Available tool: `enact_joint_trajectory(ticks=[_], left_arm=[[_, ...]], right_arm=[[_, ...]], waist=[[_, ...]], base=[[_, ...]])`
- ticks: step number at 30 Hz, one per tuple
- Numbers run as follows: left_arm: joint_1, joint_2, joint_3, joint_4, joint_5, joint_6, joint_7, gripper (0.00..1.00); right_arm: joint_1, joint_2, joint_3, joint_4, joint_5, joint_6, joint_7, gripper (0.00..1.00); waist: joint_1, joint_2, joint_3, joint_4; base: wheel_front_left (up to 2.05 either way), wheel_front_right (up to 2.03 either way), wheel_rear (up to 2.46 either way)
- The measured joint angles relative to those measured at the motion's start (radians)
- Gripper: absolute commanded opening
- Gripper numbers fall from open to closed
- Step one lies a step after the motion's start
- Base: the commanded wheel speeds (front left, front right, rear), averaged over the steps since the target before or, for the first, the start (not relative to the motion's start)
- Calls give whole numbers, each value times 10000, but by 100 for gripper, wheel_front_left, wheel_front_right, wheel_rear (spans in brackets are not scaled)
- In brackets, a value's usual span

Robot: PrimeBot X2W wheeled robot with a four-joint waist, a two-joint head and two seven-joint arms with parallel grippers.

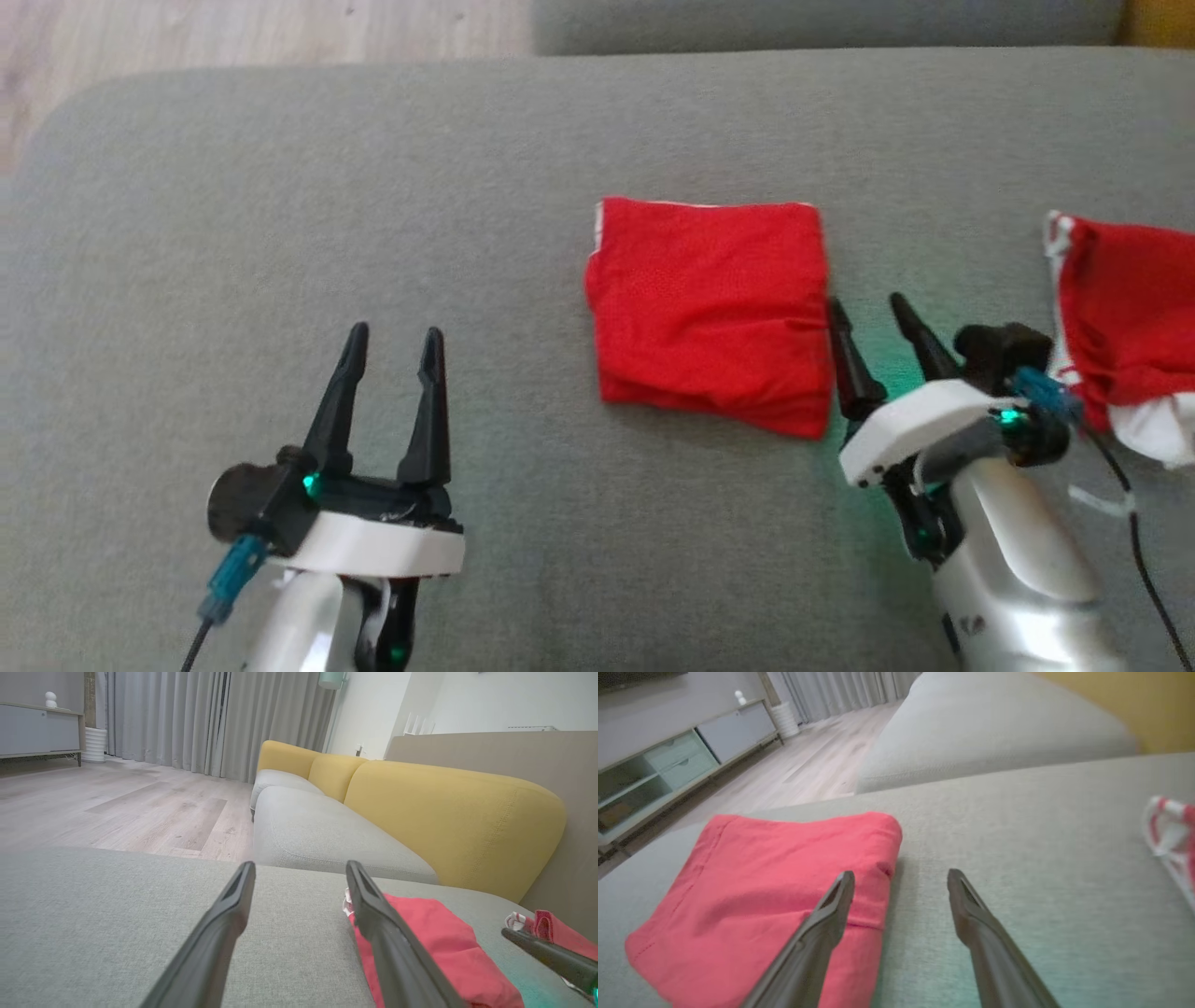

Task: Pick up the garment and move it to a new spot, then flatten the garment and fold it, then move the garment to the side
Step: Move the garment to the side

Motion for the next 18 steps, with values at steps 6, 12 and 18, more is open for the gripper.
enact_joint_trajectory(ticks=[6, 12, 18], left_arm=[[-243, -2, -173, 84, -104, 0, 0, 100], [-255, -2, -211, 127, -105, 2, 0, 100], [-255, -2, -194, 127, -104, 15, 0, 100]], right_arm=[[-884, -23, 562, 1969, 717, 0, 554, 100], [-1784, -125, 1289, 3033, 1198, 0, 485, 100], [-2042, -146, 2021, 3597, 1279, 2, -82, 0]], waist=[[0, 0, 304, 603], [-1, 0, 421, 942], [-1, 0, 378, 843]], base=[[0, 0, 0], [0, 0, 0], [0, 0, 0]])
